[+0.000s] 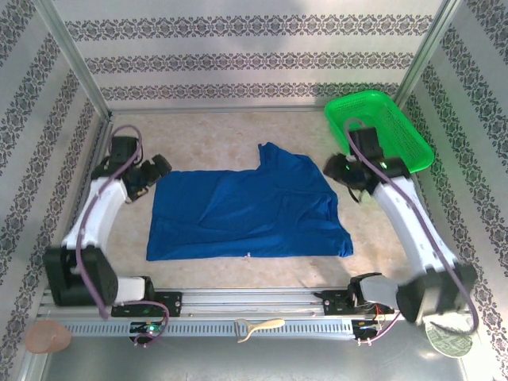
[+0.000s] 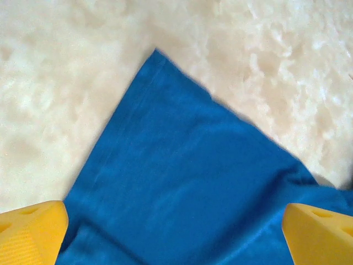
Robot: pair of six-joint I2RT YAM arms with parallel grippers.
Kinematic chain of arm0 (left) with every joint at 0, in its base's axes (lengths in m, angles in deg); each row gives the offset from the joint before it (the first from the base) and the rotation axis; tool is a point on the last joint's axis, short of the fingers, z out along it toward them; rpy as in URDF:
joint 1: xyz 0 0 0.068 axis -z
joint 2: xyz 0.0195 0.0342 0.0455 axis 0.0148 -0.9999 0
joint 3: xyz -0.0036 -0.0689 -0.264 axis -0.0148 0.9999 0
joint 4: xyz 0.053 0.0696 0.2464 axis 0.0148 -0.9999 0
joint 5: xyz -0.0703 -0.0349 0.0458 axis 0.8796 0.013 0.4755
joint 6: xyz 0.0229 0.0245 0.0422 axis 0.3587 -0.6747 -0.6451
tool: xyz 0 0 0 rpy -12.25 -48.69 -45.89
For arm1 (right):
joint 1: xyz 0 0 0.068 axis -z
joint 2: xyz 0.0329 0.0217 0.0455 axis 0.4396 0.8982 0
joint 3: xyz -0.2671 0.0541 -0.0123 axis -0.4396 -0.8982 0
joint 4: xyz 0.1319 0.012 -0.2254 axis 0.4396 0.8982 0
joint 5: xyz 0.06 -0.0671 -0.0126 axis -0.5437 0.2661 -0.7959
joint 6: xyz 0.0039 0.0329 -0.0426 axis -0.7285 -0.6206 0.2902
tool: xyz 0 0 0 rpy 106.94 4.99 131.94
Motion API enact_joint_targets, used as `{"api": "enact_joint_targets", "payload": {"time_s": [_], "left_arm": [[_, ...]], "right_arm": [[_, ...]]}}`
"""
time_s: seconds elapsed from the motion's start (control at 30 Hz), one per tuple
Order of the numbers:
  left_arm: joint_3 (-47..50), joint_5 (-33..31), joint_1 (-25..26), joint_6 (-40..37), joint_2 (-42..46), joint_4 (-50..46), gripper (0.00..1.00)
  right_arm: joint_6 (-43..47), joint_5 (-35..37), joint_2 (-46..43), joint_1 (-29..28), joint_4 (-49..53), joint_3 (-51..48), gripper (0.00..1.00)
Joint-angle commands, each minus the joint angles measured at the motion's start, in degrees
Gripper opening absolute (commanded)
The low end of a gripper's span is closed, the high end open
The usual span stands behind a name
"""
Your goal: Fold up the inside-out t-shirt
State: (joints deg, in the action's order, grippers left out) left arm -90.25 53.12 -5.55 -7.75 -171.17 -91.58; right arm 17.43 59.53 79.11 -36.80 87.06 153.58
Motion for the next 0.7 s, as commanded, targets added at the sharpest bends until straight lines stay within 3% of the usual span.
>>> {"api": "enact_joint_targets", "payload": {"time_s": [0.0,0.17,0.43,0.53,0.67], "left_arm": [[-9.33,3.34,-1.80,-9.29,-12.79,-5.01,1.00],[-23.35,2.20,-2.83,-14.62,-28.93,-11.21,0.97],[-31.23,3.06,-3.01,-16.60,-37.52,-14.99,0.97],[-30.55,2.98,-3.01,-16.89,-38.19,-14.47,0.98],[-29.84,3.68,-3.03,-16.78,-39.47,-13.49,0.98]], "right_arm": [[8.41,-3.08,13.12,-1.01,-3.23,10.65,0.51],[13.69,-5.08,37.60,-1.27,1.99,33.69,0.52],[17.02,-4.71,65.78,-0.10,15.11,65.61,0.52],[17.75,-3.51,69.18,0.27,17.16,68.17,0.51],[18.41,-1.21,66.89,0.92,13.69,60.47,0.51]]}}
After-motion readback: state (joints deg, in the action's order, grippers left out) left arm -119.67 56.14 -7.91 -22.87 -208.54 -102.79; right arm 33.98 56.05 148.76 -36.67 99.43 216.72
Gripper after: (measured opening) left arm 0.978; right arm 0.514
